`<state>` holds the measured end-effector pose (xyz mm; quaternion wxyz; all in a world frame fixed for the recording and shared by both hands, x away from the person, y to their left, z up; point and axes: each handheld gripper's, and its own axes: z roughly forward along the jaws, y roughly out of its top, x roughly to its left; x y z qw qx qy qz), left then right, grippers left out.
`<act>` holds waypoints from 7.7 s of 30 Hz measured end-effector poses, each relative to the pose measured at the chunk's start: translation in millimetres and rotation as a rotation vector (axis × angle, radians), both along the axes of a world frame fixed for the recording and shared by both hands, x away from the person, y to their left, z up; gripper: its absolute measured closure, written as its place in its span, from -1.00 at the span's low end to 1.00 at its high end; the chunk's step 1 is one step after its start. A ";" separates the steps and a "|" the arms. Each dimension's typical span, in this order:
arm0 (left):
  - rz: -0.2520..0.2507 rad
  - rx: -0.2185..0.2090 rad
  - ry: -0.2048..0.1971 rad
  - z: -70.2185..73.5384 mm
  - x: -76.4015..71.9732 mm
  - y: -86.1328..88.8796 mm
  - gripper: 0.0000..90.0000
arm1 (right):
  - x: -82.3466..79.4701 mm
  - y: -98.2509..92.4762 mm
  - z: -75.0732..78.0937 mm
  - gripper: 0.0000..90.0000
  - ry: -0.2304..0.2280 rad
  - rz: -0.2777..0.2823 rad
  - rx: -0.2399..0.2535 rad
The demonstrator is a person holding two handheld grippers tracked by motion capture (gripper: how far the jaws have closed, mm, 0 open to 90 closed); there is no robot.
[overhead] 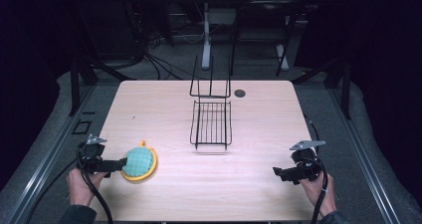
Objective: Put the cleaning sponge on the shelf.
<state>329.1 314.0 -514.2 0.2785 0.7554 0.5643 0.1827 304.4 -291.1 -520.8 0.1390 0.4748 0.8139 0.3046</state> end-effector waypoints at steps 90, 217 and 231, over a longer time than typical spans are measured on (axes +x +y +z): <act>-0.080 0.127 -0.083 4.2 12.1 -46.0 0.94 | -2.1 0.2 -6.3 -0.70 0.060 0.072 0.018; -0.286 -0.253 -0.260 66.7 91.1 -184.0 0.96 | -5.6 1.7 -10.9 -0.71 0.018 0.077 -0.042; -0.246 -0.279 -0.249 52.8 104.3 -190.3 0.96 | -5.8 -0.1 -10.0 -0.71 0.020 0.066 -0.030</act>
